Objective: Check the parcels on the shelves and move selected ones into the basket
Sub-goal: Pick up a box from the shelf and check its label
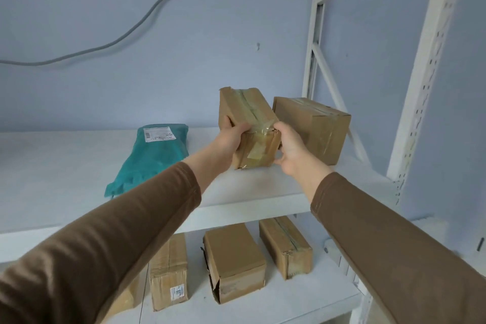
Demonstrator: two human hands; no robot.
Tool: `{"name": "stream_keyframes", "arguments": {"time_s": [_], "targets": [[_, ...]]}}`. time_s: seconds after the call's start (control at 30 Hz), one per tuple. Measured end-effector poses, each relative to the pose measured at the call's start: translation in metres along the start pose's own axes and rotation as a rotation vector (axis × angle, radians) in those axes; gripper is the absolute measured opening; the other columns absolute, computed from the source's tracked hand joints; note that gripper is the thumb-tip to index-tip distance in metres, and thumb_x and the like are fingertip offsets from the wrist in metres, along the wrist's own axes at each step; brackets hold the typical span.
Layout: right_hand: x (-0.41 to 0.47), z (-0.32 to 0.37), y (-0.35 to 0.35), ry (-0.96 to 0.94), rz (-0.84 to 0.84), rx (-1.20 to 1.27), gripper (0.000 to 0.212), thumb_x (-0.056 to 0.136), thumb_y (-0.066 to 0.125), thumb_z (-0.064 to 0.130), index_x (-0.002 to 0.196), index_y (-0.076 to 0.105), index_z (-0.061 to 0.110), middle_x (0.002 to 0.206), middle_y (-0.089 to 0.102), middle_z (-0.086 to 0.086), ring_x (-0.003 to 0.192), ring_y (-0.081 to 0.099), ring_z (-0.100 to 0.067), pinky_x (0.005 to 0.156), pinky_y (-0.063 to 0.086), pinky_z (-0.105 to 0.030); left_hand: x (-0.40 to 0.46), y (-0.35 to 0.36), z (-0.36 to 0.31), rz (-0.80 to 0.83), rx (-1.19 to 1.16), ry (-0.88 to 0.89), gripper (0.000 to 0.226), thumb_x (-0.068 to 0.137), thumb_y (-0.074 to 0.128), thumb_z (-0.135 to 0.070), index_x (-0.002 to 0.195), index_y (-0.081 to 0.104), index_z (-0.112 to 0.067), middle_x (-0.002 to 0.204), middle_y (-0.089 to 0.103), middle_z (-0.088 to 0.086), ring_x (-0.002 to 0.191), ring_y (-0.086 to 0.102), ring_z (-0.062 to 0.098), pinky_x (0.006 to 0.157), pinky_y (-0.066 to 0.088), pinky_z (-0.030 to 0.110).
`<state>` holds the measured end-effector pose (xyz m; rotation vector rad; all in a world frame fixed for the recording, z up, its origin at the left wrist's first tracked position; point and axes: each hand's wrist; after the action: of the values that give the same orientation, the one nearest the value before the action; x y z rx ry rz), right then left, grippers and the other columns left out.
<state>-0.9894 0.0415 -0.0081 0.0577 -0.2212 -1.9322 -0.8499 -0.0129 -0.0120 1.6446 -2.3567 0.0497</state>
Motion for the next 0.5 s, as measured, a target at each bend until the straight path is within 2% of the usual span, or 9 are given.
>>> {"name": "stream_keyframes", "arguments": {"time_s": [0.1,0.17,0.27,0.33,0.4,0.5], "targets": [[-0.029,-0.002,-0.017,-0.080,0.078,0.070,0.027,0.102,0.057,0.032,0.126,0.057,0.020,0.111,0.065,0.000,0.095,0.066,-0.017,0.096,0.057,-0.058,-0.045,0.008,0.000,0.008,-0.001,0.113,0.061,0.092,0.066,-0.018,0.149,0.044,-0.025,0.132,0.067,-0.004,0.110,0.067,0.011,0.081,0.051,0.017],[-0.050,-0.006,-0.028,-0.134,0.133,0.107,0.034,0.103,0.061,0.031,0.133,0.053,0.017,0.113,0.067,0.001,0.102,0.067,-0.019,0.099,0.055,-0.060,-0.073,0.013,0.004,0.013,0.005,0.191,0.070,0.090,0.067,-0.014,0.152,0.040,-0.026,0.139,0.064,-0.002,0.121,0.065,0.012,0.090,0.053,0.020],[-0.081,-0.021,-0.047,-0.231,0.142,0.039,0.037,0.100,0.066,0.033,0.132,0.053,0.022,0.123,0.068,-0.001,0.118,0.065,-0.024,0.105,0.051,-0.061,-0.119,0.021,0.011,0.013,0.031,0.289,0.084,0.091,0.068,0.001,0.156,0.030,-0.035,0.151,0.053,-0.005,0.140,0.052,0.013,0.110,0.049,0.032],[-0.098,-0.031,-0.059,-0.294,0.136,0.035,0.035,0.100,0.067,0.029,0.132,0.054,0.024,0.125,0.068,-0.001,0.117,0.066,-0.022,0.106,0.053,-0.053,-0.146,0.027,0.014,-0.002,0.061,0.311,0.096,0.092,0.069,0.003,0.159,0.018,-0.042,0.156,0.045,-0.008,0.144,0.046,0.012,0.112,0.046,0.032],[-0.114,-0.039,-0.072,-0.380,0.160,0.019,0.042,0.101,0.065,0.023,0.141,0.052,0.025,0.129,0.067,0.004,0.113,0.066,-0.012,0.098,0.055,-0.036,-0.168,0.032,0.014,-0.028,0.050,0.301,0.103,0.090,0.075,-0.005,0.161,0.013,-0.046,0.153,0.048,-0.006,0.140,0.051,0.016,0.110,0.047,0.036],[-0.130,-0.051,-0.090,-0.569,0.196,-0.142,0.054,0.100,0.063,0.028,0.151,0.046,0.024,0.149,0.056,0.003,0.134,0.056,-0.009,0.109,0.047,-0.029,-0.191,0.040,0.013,-0.052,-0.038,0.264,0.097,0.089,0.079,-0.015,0.159,0.019,-0.045,0.145,0.056,0.000,0.130,0.062,0.018,0.107,0.051,0.040]]}}
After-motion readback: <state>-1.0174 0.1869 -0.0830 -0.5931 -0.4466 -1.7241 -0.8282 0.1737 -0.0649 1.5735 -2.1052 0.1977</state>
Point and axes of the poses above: each hand's wrist, its own x-axis towards the middle knuckle, its own y-axis out of the palm, z = x × y
